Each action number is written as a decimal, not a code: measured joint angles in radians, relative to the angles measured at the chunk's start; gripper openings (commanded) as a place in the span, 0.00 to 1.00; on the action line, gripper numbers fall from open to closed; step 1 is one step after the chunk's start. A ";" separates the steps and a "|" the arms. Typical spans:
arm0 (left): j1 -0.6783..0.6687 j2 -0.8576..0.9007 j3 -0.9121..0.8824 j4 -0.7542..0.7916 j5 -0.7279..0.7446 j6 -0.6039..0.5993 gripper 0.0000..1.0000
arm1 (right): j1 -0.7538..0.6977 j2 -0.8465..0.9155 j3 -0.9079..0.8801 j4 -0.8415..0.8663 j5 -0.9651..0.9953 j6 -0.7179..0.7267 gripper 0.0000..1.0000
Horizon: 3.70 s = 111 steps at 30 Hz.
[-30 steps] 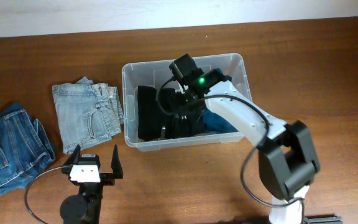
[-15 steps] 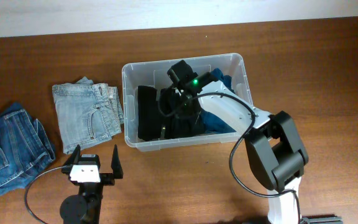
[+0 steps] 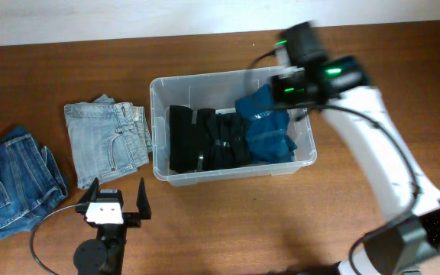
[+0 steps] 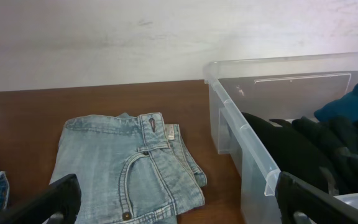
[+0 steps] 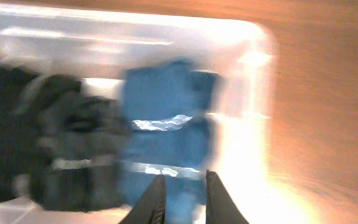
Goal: Pack container
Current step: 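Release and withdraw the right gripper to the right side, then move the left gripper to the light-blue folded jeans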
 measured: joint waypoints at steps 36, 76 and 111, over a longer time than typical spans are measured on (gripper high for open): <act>0.000 0.000 0.000 0.016 0.000 0.000 0.99 | -0.666 -0.048 0.000 -0.145 0.007 0.000 0.99; 0.000 1.382 1.530 -0.944 0.009 0.111 0.99 | -0.666 -0.048 0.000 -0.146 0.004 0.000 0.99; 0.315 1.876 1.530 -0.798 -0.081 0.037 0.99 | -0.666 -0.048 0.000 -0.146 0.004 0.000 0.98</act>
